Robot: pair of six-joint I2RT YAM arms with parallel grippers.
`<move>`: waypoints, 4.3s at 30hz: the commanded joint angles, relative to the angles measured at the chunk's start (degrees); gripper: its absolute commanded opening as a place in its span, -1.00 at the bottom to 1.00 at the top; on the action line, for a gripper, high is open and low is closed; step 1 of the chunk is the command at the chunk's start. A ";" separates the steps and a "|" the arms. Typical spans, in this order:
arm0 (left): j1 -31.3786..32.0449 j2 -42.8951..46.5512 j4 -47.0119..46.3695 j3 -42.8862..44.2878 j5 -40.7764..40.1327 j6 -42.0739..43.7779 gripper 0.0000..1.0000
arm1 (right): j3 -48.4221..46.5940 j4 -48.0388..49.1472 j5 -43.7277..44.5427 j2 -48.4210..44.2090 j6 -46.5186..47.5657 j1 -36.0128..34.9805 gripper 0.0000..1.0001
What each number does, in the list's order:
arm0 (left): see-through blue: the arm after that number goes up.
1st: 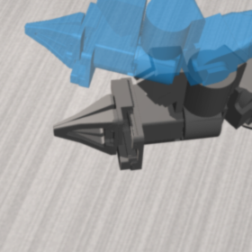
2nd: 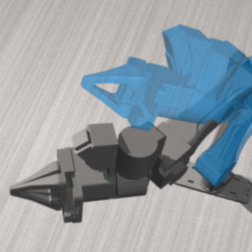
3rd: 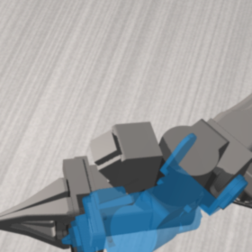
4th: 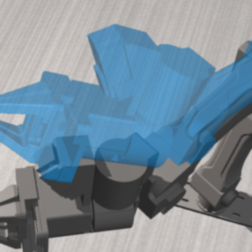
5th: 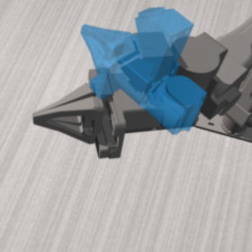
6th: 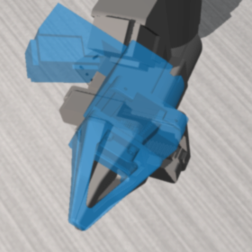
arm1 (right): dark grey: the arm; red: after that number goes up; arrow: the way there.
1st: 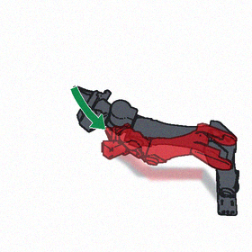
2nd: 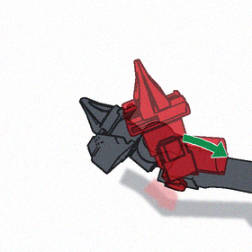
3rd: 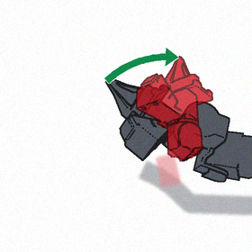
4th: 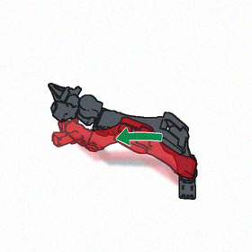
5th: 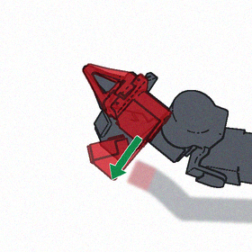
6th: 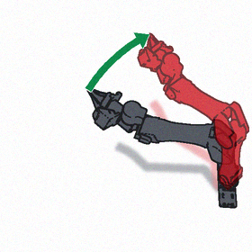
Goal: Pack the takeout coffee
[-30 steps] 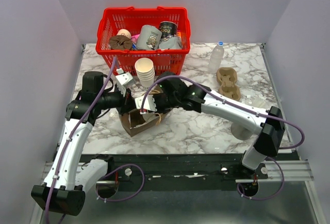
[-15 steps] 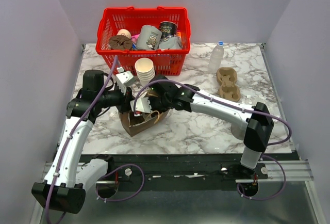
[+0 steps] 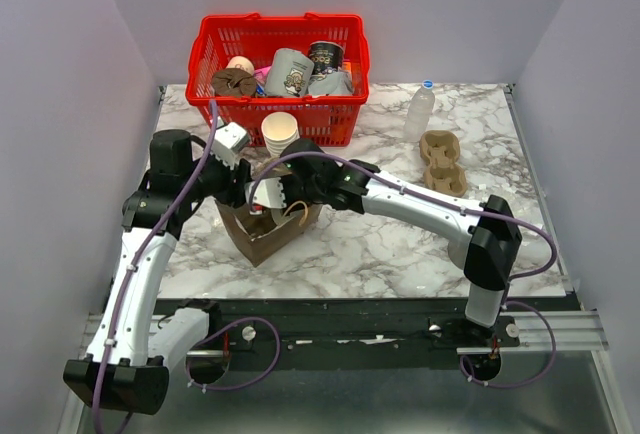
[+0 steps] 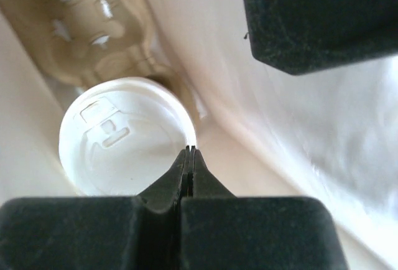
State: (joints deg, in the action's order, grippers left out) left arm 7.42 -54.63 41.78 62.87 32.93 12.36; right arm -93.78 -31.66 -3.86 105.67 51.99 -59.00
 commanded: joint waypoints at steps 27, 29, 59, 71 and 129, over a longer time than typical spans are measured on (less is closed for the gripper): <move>1.19 5.85 -7.58 13.15 -5.51 -3.14 0.73 | -16.65 0.20 10.70 -17.48 -22.19 1.43 0.35; 1.19 5.76 -8.99 12.81 -5.15 -2.34 0.73 | -11.28 -1.91 13.51 -21.88 -22.37 2.31 0.39; 1.10 6.38 -15.23 9.73 2.41 -5.42 0.73 | 22.67 -55.88 5.88 -62.08 -18.15 34.83 0.08; 1.10 8.05 -13.04 8.94 1.88 -4.80 0.73 | 26.28 -55.88 13.08 -59.79 -13.32 34.83 -0.12; 1.10 -1.96 -15.85 14.64 0.22 -4.71 0.73 | -38.49 -46.49 -15.45 -33.17 -12.96 34.75 -0.99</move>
State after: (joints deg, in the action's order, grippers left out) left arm 8.60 -55.35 26.00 74.50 34.52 8.08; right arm -128.31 -76.27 -10.96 69.45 42.22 -24.36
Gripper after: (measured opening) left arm 0.865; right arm 0.012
